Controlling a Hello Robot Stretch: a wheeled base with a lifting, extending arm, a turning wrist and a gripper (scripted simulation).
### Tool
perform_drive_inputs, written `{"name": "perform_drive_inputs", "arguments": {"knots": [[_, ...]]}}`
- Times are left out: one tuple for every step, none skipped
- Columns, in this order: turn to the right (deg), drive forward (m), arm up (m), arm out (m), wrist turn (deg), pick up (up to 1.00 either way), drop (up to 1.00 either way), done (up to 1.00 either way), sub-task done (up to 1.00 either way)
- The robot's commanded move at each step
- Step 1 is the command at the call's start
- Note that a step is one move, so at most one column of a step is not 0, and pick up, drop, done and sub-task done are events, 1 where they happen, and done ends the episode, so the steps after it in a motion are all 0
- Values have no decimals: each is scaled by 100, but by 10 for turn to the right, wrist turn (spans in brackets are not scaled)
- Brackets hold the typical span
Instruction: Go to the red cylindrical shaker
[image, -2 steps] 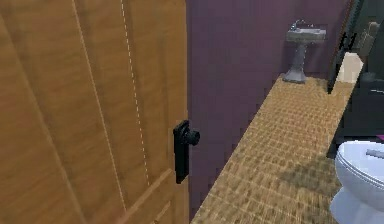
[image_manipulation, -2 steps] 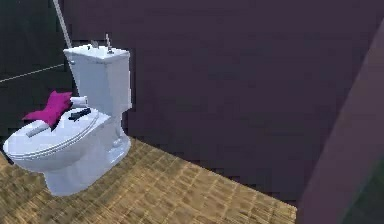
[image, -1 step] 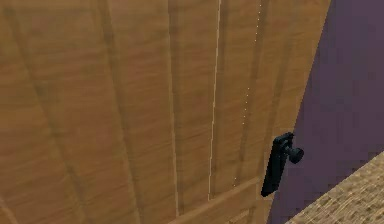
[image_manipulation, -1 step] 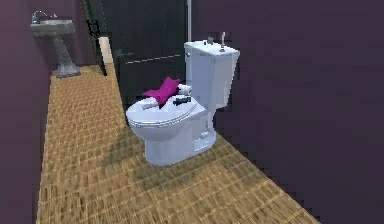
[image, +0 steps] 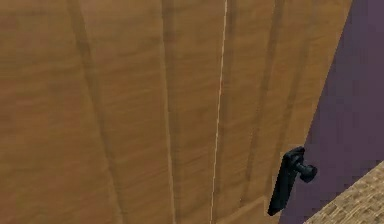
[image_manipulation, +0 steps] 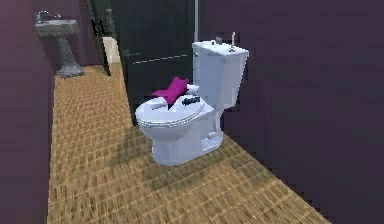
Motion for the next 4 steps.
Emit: {"name": "perform_drive_inputs", "arguments": {"knots": [[450,0,0,0,0,0,0,0,0],[450,0,0,0,0,0,0,0,0],[450,0,0,0,0,0,0,0,0],[210,0,0,0,0,0,0,0,0]]}}
